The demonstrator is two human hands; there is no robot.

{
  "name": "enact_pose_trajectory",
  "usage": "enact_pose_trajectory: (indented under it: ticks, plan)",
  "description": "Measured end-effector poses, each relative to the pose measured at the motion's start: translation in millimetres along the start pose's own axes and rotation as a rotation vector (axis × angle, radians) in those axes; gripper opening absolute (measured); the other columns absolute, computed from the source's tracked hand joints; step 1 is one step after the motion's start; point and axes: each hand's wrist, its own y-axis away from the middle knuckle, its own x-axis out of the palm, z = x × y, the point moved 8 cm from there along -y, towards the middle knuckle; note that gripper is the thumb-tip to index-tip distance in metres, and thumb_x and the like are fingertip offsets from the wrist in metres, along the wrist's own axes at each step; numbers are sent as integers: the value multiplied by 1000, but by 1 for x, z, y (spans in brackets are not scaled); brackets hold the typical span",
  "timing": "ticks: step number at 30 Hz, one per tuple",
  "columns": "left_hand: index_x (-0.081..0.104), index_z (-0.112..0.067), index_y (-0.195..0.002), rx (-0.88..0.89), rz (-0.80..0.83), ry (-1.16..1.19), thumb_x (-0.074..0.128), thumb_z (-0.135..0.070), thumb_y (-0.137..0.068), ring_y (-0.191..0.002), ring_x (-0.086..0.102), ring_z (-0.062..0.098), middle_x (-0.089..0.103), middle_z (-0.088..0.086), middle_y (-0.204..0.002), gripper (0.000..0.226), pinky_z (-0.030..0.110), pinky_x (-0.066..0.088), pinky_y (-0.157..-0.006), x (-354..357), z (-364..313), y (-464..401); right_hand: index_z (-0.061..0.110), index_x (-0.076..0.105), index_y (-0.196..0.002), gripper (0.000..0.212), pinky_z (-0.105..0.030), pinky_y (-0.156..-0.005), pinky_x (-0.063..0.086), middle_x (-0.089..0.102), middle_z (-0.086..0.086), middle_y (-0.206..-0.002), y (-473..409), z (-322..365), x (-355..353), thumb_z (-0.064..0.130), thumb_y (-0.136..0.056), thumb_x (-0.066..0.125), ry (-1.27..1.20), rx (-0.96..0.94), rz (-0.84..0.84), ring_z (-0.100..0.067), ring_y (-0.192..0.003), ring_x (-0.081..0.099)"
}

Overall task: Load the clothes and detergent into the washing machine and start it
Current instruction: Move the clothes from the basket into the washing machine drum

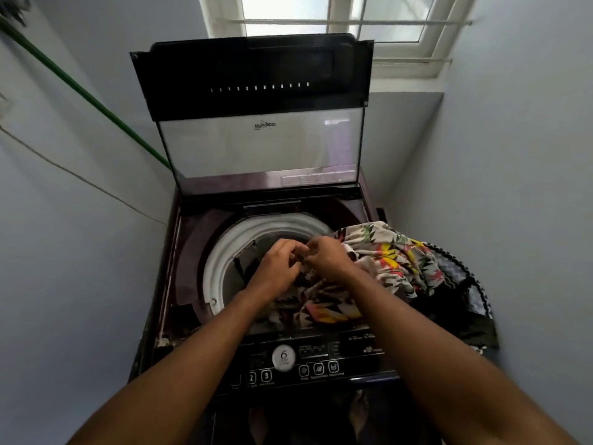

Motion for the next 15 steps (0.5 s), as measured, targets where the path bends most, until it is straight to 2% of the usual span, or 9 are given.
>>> enact_pose_trajectory:
  ticks: [3, 5, 7, 9, 11, 13, 15]
  plan:
    - [64, -24, -113, 76, 69, -24, 68, -13, -89, -103, 57, 9, 54, -8, -114, 27, 18, 46, -87, 22, -28, -16, 19, 66, -115, 34, -42, -94, 45, 58, -10, -118, 4, -18, -42, 32, -84, 69, 188, -57, -207, -31, -115, 51]
    - [65, -26, -112, 148, 80, -20, 69, -16, -87, -106, 57, 9, 55, -8, -112, 27, 13, 43, -88, 41, -54, -27, 23, 56, -129, 51, -47, -100, 40, 49, -8, -131, 13, -49, -65, 38, -83, 71, 276, 22, -274, -31, -124, 41]
    - [65, -27, -116, 194, 120, -12, 75, -17, -80, -112, 54, 7, 56, -6, -119, 39, 20, 43, -97, 63, -76, -35, 24, 41, -143, 77, -53, -103, 39, 39, -12, -142, 22, -89, -78, 50, -78, 74, 285, 159, -277, -35, -130, 36]
    - [57, -28, -132, 209, 231, -52, 82, -26, -72, -127, 46, 10, 49, -2, -136, 65, 27, 39, -109, 92, -93, -40, 29, 24, -152, 100, -58, -108, 35, 26, -17, -152, 32, -130, -80, 61, -71, 75, 218, 301, -229, -40, -138, 29]
    - [39, -30, -147, 217, 333, -188, 87, -36, -66, -143, 30, 21, 34, 4, -153, 94, 34, 30, -118, 119, -102, -44, 34, 13, -155, 117, -58, -113, 31, 19, -21, -155, 38, -164, -71, 62, -63, 80, 50, 402, -164, -42, -142, 25]
    - [23, -32, -154, 210, 390, -314, 86, -35, -68, -148, 15, 27, 18, 9, -161, 107, 43, 22, -121, 139, -105, -46, 32, 15, -156, 129, -50, -114, 34, 21, -23, -156, 41, -183, -63, 64, -50, 82, -156, 444, -133, -40, -141, 31]
    - [14, -33, -157, 198, 403, -378, 79, -24, -76, -149, 14, 31, 8, 10, -164, 104, 45, 21, -121, 151, -106, -47, 31, 23, -153, 126, -45, -109, 41, 31, -20, -153, 37, -186, -61, 63, -44, 78, -250, 435, -140, -36, -135, 42]
